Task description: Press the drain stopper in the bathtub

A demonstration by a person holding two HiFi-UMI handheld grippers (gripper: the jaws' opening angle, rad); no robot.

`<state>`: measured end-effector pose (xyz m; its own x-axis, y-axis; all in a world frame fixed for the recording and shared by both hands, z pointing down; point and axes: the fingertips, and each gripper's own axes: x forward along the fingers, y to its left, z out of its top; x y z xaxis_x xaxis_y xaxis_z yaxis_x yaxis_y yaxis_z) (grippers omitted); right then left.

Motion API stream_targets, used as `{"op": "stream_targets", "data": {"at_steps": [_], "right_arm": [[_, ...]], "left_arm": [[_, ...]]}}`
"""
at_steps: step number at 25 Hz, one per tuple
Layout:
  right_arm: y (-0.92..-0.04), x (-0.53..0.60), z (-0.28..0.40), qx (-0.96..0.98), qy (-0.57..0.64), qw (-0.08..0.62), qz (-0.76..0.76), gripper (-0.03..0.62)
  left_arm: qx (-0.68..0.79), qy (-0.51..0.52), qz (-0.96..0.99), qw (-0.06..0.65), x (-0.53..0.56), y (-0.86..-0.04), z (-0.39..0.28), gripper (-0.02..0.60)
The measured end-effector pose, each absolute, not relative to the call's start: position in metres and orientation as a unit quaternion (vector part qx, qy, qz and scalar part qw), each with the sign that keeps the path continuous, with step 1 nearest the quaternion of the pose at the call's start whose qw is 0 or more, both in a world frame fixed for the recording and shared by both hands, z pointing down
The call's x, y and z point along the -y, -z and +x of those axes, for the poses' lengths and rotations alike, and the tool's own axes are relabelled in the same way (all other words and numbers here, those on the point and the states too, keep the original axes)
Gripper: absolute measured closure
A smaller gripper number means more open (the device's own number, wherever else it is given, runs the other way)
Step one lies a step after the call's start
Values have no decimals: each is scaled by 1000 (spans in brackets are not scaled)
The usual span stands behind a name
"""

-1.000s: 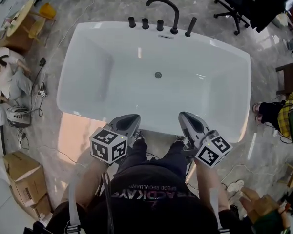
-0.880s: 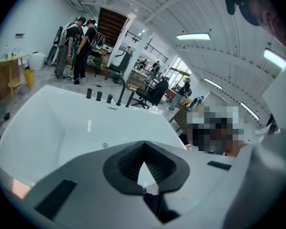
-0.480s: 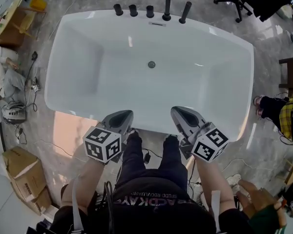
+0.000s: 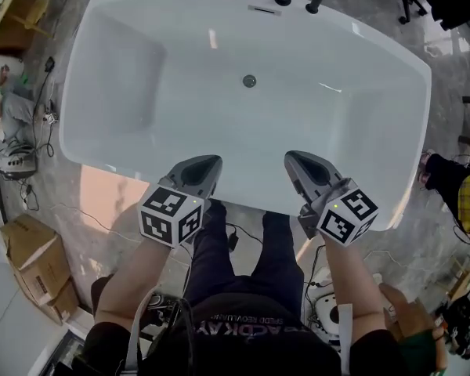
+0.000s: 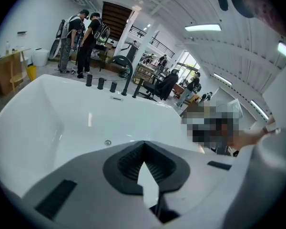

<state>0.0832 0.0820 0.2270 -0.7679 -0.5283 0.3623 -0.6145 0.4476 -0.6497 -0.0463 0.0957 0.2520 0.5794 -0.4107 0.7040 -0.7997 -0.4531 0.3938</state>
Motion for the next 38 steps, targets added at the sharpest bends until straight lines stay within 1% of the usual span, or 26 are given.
{"op": "stream_targets", "data": {"at_steps": [7, 13, 15, 21, 28, 38], "right_arm": [[-252, -59, 74, 847, -406, 67, 336, 582], [-271, -35, 102, 847, -401, 88, 339, 582], [-282, -28, 108, 845, -399, 102, 341, 582], [-337, -5, 94, 842, -392, 141, 342, 582], [-414, 28, 83, 831, -396, 170, 352, 582], [-522, 77, 70, 809, -418, 204, 359, 582]], "left_arm": [[375, -292, 824, 308, -73, -278, -53, 578], [363, -307, 830, 292, -58, -301, -22, 578], [362, -307, 827, 300, -54, -312, -16, 578], [374, -280, 808, 359, -46, -358, -35, 578], [376, -255, 798, 396, -42, -401, -47, 578], [369, -240, 799, 410, -27, -448, -53, 578]]}}
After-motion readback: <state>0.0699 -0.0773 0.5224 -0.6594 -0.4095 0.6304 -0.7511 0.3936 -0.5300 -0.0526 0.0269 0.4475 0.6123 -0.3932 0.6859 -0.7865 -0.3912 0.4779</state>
